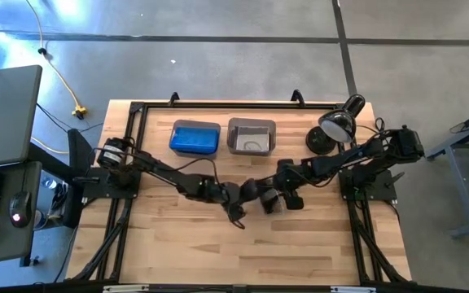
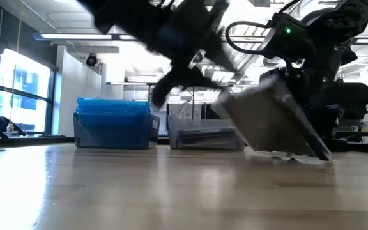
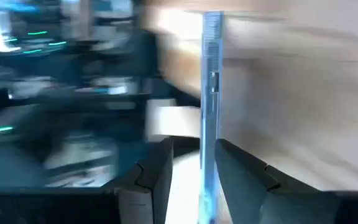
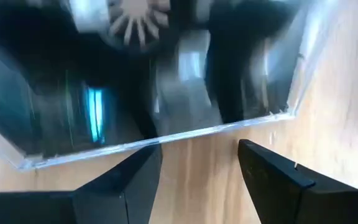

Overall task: Pick & place jewel cases by type
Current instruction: Put the black CD case into the right black bin

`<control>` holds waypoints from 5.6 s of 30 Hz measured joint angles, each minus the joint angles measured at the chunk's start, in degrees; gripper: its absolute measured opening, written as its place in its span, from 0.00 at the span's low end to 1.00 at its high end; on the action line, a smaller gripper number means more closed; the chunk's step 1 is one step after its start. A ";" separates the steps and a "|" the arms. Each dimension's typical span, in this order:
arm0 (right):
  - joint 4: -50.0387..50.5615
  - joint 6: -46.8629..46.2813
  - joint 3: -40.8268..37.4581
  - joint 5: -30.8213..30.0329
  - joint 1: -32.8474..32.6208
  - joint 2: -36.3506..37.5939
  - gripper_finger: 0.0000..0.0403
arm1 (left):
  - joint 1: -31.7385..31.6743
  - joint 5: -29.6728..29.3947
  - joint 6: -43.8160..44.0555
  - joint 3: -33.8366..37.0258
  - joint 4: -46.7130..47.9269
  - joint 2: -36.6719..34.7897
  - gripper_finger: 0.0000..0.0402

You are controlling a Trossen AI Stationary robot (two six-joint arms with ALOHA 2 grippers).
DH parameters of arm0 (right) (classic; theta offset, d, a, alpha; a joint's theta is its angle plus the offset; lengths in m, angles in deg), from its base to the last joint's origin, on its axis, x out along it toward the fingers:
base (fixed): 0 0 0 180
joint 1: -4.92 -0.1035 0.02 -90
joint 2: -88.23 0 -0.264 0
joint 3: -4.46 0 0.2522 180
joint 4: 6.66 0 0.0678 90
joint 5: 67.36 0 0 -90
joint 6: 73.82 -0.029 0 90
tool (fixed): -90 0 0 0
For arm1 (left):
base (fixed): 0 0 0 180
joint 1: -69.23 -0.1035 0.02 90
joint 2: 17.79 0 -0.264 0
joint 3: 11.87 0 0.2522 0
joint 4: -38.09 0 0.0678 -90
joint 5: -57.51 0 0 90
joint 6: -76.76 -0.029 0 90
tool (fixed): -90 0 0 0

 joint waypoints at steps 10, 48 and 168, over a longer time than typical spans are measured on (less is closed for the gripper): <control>-13.70 -0.59 0.48 3.52 -0.91 0.28 0.53 | -2.60 4.99 1.77 -6.33 9.82 0.19 0.30; -17.85 -3.80 7.92 -16.86 -8.07 -13.48 0.53 | 1.23 -0.01 92.54 2.14 70.58 -14.45 0.30; -25.61 25.70 16.31 -25.02 -17.20 -14.80 0.53 | 2.25 17.65 95.65 27.48 1.33 -10.66 0.30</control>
